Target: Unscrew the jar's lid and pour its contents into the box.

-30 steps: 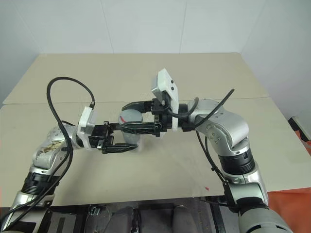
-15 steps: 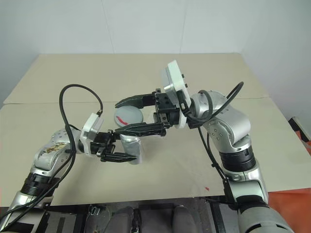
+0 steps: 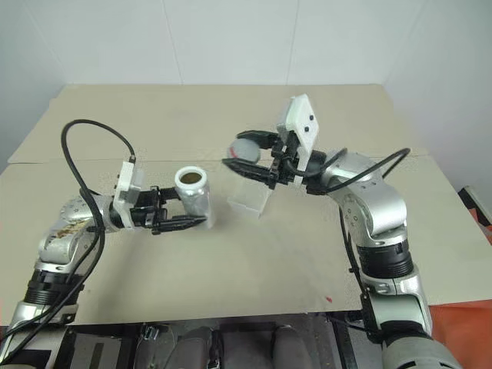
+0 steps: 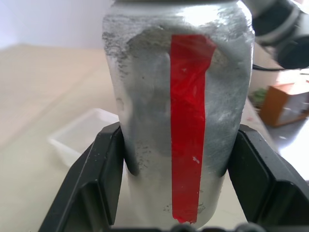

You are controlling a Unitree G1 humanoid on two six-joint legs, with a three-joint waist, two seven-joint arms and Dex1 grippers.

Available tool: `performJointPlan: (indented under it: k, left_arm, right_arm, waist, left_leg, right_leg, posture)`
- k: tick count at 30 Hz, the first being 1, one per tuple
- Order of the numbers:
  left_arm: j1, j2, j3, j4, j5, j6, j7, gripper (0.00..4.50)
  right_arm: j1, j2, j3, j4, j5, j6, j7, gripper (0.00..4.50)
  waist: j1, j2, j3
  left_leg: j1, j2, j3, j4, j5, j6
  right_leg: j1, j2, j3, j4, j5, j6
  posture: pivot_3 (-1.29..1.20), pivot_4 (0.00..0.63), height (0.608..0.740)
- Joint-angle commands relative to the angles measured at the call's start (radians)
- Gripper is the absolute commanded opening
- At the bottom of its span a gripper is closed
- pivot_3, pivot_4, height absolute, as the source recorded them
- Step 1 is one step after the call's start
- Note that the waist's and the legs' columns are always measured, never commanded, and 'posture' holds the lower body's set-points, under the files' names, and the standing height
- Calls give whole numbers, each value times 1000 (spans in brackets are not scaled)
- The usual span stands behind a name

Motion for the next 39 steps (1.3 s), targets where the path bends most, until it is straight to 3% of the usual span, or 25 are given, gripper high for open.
performJointPlan:
  k: [1, 7, 14, 19, 27, 33, 39]
  left_arm:
    - [-28, -5, 36, -9, 15, -40, 50, 2783]
    - [-26, -43, 44, -40, 41, -64, 157, 2783]
    - [6, -80, 41, -91, 54, -74, 254, 2783]
    - [32, -68, 41, -123, 47, -65, 264, 2783]
    - [20, -42, 48, -98, 82, -75, 305, 2783]
    - [-73, -74, 34, 3, 170, -97, 415, 2783]
    - [-168, -111, -34, 139, 302, -216, 453, 2783]
  right_arm:
    - [58, 7, -54, -22, -76, 40, -172, 2774]
    - [189, 28, 1, 80, -285, 45, -397, 2774]
    - [110, 165, -32, 399, -377, -40, -585, 2774]
    - [92, 206, -49, 424, -357, -10, -576, 4353]
    - [122, 99, -37, 112, -301, 159, -400, 4458]
    - [71, -106, -106, -89, -54, 283, -66, 4458]
    - [16, -283, -95, -122, 126, 365, 185, 4458]
  waist:
    - [0, 0, 0]
    - [-2, 0, 0]
    - [-17, 0, 0]
    - [-17, 0, 0]
    - [-10, 1, 1]
    - [0, 1, 1]
    - [7, 1, 1]
  left_leg:
    - [0, 0, 0, 0, 0, 0]
    - [0, 0, 0, 0, 0, 0]
    - [1, 0, 0, -1, 1, -2]
    - [1, 0, 0, -1, 1, -2]
    - [1, 0, 0, -1, 1, -1]
    - [1, 0, 0, -1, 0, 0]
    - [1, -1, 0, -1, -1, 1]
  right_leg:
    - [0, 0, 0, 0, 0, 0]
    - [0, 0, 0, -1, 0, 0]
    - [-1, 1, 2, 0, 0, 0]
    - [0, 1, 2, 0, 0, 0]
    - [-1, 1, 2, 0, 0, 0]
    - [0, 1, 1, -1, 0, 0]
    - [1, 0, 1, -3, 0, 0]
  posture:
    - [0, 150, 740]
    - [0, 150, 740]
    - [0, 150, 740]
    - [0, 150, 740]
    - [0, 150, 740]
    - [0, 150, 740]
    - [0, 150, 740]
